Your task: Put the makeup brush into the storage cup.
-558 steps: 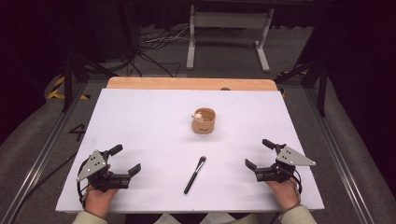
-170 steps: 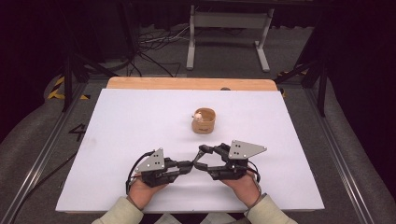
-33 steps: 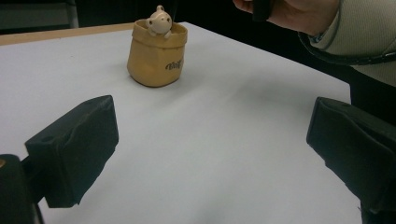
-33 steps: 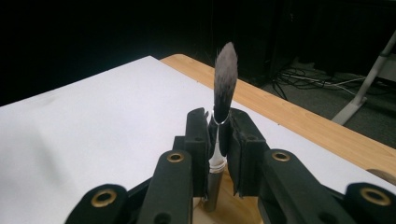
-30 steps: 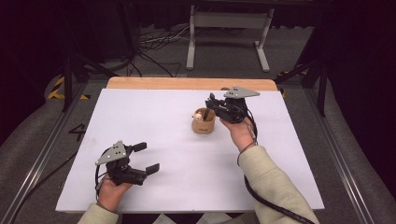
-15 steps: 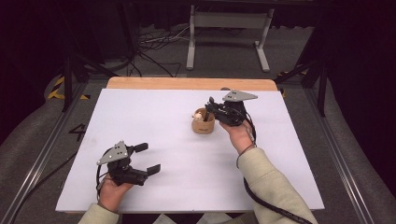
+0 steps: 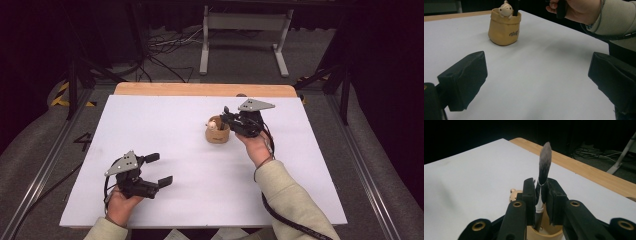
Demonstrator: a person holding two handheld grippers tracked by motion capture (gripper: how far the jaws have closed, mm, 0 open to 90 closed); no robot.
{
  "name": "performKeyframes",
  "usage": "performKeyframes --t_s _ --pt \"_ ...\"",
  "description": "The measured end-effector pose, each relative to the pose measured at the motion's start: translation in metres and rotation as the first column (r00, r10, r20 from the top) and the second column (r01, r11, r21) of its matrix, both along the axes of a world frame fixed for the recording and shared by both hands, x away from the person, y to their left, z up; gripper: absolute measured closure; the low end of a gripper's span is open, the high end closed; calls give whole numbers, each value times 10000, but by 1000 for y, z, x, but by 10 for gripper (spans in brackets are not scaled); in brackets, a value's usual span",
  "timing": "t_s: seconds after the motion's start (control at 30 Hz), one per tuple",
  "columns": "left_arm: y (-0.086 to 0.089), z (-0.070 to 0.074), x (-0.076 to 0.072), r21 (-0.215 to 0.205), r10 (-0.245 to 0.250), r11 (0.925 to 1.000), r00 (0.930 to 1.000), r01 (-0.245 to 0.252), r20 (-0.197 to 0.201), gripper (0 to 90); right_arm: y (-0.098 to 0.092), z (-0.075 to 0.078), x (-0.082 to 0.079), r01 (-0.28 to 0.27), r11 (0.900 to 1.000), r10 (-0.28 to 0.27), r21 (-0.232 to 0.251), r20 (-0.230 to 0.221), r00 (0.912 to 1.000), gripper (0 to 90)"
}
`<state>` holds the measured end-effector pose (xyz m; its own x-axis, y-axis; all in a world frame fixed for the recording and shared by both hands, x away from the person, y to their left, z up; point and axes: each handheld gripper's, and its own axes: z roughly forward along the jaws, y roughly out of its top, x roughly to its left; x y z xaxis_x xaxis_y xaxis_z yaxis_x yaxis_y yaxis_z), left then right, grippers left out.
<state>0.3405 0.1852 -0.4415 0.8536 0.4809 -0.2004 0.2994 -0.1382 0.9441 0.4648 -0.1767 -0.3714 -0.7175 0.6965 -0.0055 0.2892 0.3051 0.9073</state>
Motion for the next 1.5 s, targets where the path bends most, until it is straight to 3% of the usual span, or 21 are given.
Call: performKeyframes --t_s 0.03,0.13,0.2,0.3,0.43,0.8,1.2,1.5 --pt "0 0 1 5 -47 10000 10000 47 4 30 0 0 0 -5 10000 5 0 11 10000 763" --pt "-1 0 0 -21 -65 10000 10000 65 -28 30 -3 1 0 127 9999 -126 107 -5 9999 543" --pt "-2 1 1 -53 -74 10000 10000 74 8 30 -4 2 -2 238 9994 -235 249 -122 9996 463" --pt "-2 1 2 -61 -84 9999 10000 84 8 30 -7 5 -7 361 9991 -363 244 111 9993 296" --pt "-3 1 2 22 -123 9999 9999 123 13 30 -14 8 -13 421 9986 -431 311 317 9986 206" --pt "-2 3 2 -102 -117 9999 9998 118 133 27 -41 18 -32 302 9965 -357 780 693 9970 131" --pt "9 10 -3 -174 -33 9998 9993 39 362 22 -67 29 -63 -497 9971 407 569 1503 9878 39" --pt "20 11 -7 -150 75 9999 9988 -68 491 21 -88 29 -86 -733 9960 639 517 1660 9841 14"
